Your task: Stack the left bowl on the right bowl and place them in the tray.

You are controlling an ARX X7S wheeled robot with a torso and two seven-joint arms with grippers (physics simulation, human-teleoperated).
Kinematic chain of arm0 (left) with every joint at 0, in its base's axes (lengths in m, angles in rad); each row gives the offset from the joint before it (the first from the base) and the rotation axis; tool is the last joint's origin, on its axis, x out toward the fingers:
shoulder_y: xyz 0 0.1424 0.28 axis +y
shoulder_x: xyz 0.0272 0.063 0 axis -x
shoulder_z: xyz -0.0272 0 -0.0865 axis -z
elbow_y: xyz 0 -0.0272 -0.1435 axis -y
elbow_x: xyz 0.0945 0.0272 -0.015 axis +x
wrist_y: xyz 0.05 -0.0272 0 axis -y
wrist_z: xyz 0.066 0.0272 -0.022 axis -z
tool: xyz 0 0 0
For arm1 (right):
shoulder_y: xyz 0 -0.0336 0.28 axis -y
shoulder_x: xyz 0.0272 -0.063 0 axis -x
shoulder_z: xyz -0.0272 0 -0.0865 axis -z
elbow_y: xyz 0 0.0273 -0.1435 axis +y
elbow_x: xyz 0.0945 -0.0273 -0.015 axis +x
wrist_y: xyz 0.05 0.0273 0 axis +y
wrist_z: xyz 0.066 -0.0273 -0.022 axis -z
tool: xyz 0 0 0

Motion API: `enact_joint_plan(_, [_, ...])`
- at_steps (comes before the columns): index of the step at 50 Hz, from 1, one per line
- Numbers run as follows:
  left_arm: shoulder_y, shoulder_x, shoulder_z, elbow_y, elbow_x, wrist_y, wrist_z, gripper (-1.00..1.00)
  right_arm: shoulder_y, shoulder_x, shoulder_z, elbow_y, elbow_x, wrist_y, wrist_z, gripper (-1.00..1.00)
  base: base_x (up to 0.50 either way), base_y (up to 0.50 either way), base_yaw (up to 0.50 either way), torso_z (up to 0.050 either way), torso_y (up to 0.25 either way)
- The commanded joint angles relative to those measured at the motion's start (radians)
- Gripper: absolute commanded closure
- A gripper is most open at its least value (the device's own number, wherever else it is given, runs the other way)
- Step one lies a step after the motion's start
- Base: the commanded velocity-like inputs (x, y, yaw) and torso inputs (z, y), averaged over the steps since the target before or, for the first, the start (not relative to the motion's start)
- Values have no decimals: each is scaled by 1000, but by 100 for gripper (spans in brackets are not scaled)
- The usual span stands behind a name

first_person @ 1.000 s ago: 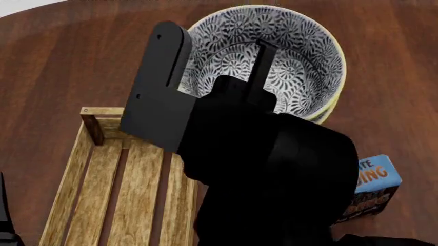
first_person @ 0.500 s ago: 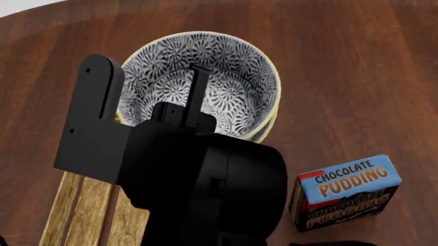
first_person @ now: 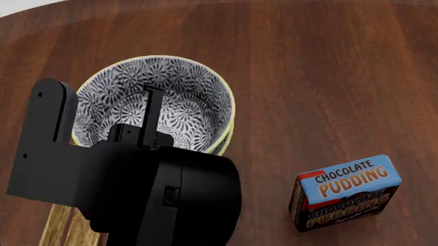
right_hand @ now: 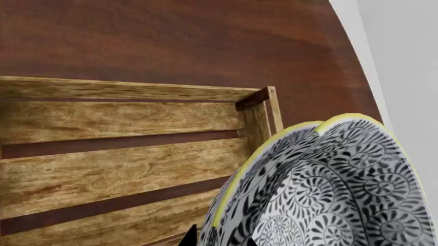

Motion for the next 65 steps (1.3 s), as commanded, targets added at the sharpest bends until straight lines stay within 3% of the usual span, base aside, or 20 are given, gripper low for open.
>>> enact_joint_plan(1, [-4, -3, -8, -3, 9, -10, 0, -100, -33, -33, 61, 40, 61, -93, 27, 100, 0, 0, 0, 0, 0])
enact_joint_plan(27, [-11, -12, -49, -14, 2, -24, -18, -100, -105, -46, 89, 140, 321, -231, 222, 100, 0, 0, 0, 0, 1])
enact_joint_plan(51, [13, -19, -69, -26, -17, 5, -25, -100, -16, -51, 20, 245, 716, -305, 499, 100, 0, 0, 0, 0, 1])
enact_joint_plan(65, [25, -21, -82, -25, -30, 16, -27, -100, -15, -46, -22, 270, 839, -328, 599, 100, 0, 0, 0, 0, 1])
